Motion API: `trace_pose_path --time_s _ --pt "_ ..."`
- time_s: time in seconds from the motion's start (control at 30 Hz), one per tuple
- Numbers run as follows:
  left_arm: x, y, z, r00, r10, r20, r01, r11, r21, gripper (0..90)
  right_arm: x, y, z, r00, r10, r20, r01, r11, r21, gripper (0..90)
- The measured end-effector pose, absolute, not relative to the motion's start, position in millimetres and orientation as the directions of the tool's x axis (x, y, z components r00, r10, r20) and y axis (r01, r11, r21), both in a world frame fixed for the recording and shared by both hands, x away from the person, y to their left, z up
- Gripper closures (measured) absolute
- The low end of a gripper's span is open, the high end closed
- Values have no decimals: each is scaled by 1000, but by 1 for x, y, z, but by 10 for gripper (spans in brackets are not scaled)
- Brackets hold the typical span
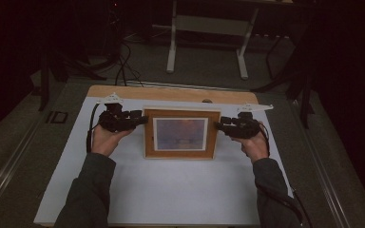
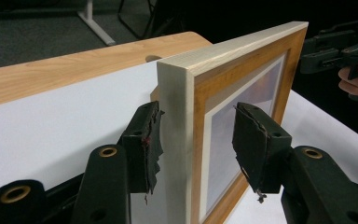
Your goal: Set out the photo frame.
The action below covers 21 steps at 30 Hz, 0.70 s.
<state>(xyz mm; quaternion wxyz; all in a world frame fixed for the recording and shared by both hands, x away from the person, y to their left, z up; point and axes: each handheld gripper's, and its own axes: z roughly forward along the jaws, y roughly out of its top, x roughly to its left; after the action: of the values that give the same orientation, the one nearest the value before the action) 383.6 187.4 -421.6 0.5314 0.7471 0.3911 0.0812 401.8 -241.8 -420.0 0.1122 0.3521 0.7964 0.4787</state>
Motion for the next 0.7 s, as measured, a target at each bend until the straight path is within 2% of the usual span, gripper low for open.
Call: trace_pose_path --time_s 0.37,0.7 --pt "370 193 -419 695 665 -276 484 -149 862 542 392 -250 -426 -733 659 168 455 292 841 583" --pt "359 210 -429 666 689 -287 502 -128 855 556 384 -259 -435 -729 658 189 468 277 840 677"
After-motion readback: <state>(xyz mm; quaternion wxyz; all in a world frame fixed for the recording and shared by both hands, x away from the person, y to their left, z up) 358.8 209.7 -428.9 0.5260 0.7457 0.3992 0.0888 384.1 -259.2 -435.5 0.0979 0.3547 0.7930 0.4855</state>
